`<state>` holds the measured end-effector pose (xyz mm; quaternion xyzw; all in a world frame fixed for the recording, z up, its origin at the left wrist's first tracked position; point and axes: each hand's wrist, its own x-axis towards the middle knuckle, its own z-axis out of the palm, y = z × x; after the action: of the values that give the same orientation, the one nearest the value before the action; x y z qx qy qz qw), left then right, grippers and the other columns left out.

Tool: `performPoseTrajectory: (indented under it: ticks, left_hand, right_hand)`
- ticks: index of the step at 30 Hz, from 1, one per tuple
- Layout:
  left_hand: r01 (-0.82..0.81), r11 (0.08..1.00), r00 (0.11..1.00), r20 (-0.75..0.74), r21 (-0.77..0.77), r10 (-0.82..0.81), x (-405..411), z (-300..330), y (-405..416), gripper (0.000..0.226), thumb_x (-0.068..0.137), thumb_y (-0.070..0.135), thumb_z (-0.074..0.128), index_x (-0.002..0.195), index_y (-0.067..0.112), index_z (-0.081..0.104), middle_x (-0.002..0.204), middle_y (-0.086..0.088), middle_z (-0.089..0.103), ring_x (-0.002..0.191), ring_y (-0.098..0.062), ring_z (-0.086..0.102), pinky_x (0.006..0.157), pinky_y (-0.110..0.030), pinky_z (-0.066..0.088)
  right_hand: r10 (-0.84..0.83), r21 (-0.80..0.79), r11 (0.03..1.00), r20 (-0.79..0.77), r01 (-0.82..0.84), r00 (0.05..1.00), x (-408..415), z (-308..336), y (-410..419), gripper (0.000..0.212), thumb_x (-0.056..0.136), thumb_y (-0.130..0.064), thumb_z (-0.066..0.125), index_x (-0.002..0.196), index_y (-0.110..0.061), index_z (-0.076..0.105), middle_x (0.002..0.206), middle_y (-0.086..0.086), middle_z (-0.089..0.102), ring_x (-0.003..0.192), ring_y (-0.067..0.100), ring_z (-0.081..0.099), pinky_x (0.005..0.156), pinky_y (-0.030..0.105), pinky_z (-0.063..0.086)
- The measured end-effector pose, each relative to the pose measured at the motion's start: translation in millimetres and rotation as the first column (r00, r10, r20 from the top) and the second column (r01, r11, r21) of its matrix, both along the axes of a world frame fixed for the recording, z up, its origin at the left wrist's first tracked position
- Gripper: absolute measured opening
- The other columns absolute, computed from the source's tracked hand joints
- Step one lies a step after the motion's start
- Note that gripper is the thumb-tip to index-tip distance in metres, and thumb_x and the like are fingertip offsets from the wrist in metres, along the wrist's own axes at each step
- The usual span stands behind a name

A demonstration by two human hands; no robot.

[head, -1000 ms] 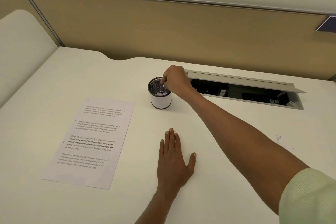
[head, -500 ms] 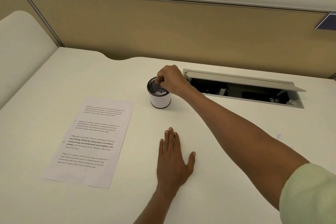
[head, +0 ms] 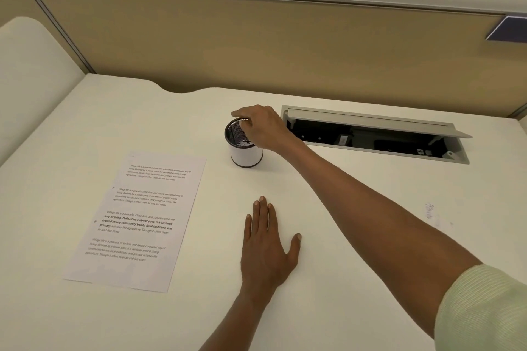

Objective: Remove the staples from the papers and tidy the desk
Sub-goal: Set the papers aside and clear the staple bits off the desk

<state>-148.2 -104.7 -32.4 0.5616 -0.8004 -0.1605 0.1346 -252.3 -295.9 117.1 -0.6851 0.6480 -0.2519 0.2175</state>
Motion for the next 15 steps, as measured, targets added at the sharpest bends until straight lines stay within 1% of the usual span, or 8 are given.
performPoseTrajectory:
  ticks: [2, 3, 5, 7, 9, 11, 12, 15]
  left_hand:
    - [-0.002, 1.0, 1.0, 0.0, -0.004, 0.002, -0.7, 0.2, 0.0, 0.086, 0.095, 0.063, 0.034, 0.159, 0.007, 0.019, 0.169, -0.005, 0.002, 0.156, -0.016, -0.005, 0.126, -0.033, 0.001]
    - [-0.001, 1.0, 1.0, 0.005, -0.002, 0.001, -0.9, 0.2, 0.0, 0.086, 0.095, 0.063, 0.034, 0.159, 0.007, 0.019, 0.169, -0.005, 0.002, 0.156, -0.016, -0.004, 0.126, -0.033, 0.001]
    - [0.002, 1.0, 1.0, 0.018, 0.002, -0.002, -0.6, 0.0, 0.3, 0.086, 0.095, 0.064, 0.033, 0.159, 0.007, 0.019, 0.169, -0.005, 0.002, 0.156, -0.016, -0.005, 0.126, -0.033, 0.001]
    - [0.001, 1.0, 1.0, 0.024, 0.0, -0.001, 0.1, 0.3, 0.8, 0.087, 0.095, 0.064, 0.032, 0.159, 0.007, 0.019, 0.169, -0.005, 0.002, 0.156, -0.016, -0.005, 0.127, -0.034, 0.003]
    - [0.0, 1.0, 0.999, 0.032, 0.004, 0.0, 0.2, 0.7, 0.8, 0.088, 0.094, 0.065, 0.031, 0.159, 0.007, 0.019, 0.169, -0.005, 0.002, 0.156, -0.017, -0.004, 0.127, -0.035, 0.004]
    - [0.001, 1.0, 0.999, 0.041, 0.01, -0.002, 0.2, 0.8, 0.5, 0.09, 0.093, 0.066, 0.028, 0.159, 0.007, 0.017, 0.169, -0.005, 0.001, 0.156, -0.017, -0.004, 0.127, -0.036, 0.005]
    - [0.002, 1.0, 0.999, 0.043, 0.012, -0.002, 0.4, 0.5, 0.4, 0.09, 0.093, 0.067, 0.027, 0.159, 0.007, 0.017, 0.169, -0.005, 0.001, 0.156, -0.017, -0.004, 0.127, -0.036, 0.005]
    - [0.011, 1.0, 0.999, 0.044, 0.022, -0.012, 0.6, -0.6, -0.6, 0.092, 0.092, 0.069, 0.025, 0.16, 0.008, 0.016, 0.169, -0.004, 0.0, 0.156, -0.016, -0.005, 0.127, -0.037, 0.005]
  right_hand:
    - [-0.085, 0.028, 0.996, 0.261, 0.081, 0.962, -2.1, 0.6, 4.8, 0.032, 0.093, -0.006, 0.047, 0.116, -0.009, 0.069, 0.122, 0.004, 0.068, 0.112, 0.016, 0.061, 0.1, 0.027, 0.044]
    - [-0.157, 0.059, 0.988, 0.407, 0.145, 0.9, -4.1, 1.0, 9.0, 0.029, 0.092, -0.004, 0.049, 0.11, -0.006, 0.071, 0.114, 0.006, 0.071, 0.101, 0.015, 0.064, 0.097, 0.029, 0.049]
    - [-0.27, 0.171, 0.963, 0.677, 0.21, 0.684, -11.0, 4.6, 20.6, 0.024, 0.091, 0.003, 0.05, 0.104, 0.0, 0.07, 0.102, 0.014, 0.072, 0.087, 0.018, 0.066, 0.087, 0.03, 0.056]
    - [-0.317, 0.254, 0.948, 0.82, 0.192, 0.478, -21.0, 8.7, 37.5, 0.022, 0.091, 0.008, 0.049, 0.104, 0.006, 0.066, 0.097, 0.019, 0.069, 0.083, 0.023, 0.066, 0.085, 0.03, 0.057]
    - [-0.342, 0.286, 0.937, 0.869, 0.202, 0.357, -32.6, 9.6, 58.4, 0.021, 0.092, 0.009, 0.048, 0.105, 0.008, 0.065, 0.093, 0.019, 0.068, 0.083, 0.026, 0.066, 0.087, 0.033, 0.056]
    - [-0.375, 0.301, 0.915, 0.879, 0.269, 0.295, -46.4, 5.1, 82.1, 0.021, 0.092, 0.008, 0.048, 0.104, 0.007, 0.065, 0.094, 0.019, 0.069, 0.084, 0.026, 0.067, 0.088, 0.033, 0.056]
    - [-0.398, 0.303, 0.897, 0.869, 0.321, 0.293, -55.0, 0.2, 95.0, 0.022, 0.092, 0.007, 0.048, 0.102, 0.004, 0.067, 0.096, 0.02, 0.07, 0.084, 0.026, 0.068, 0.088, 0.033, 0.057]
    - [-0.527, 0.313, 0.801, 0.773, 0.51, 0.354, -90.7, -22.1, 140.7, 0.023, 0.091, 0.002, 0.052, 0.094, -0.008, 0.072, 0.094, 0.011, 0.073, 0.084, 0.02, 0.07, 0.082, 0.027, 0.058]
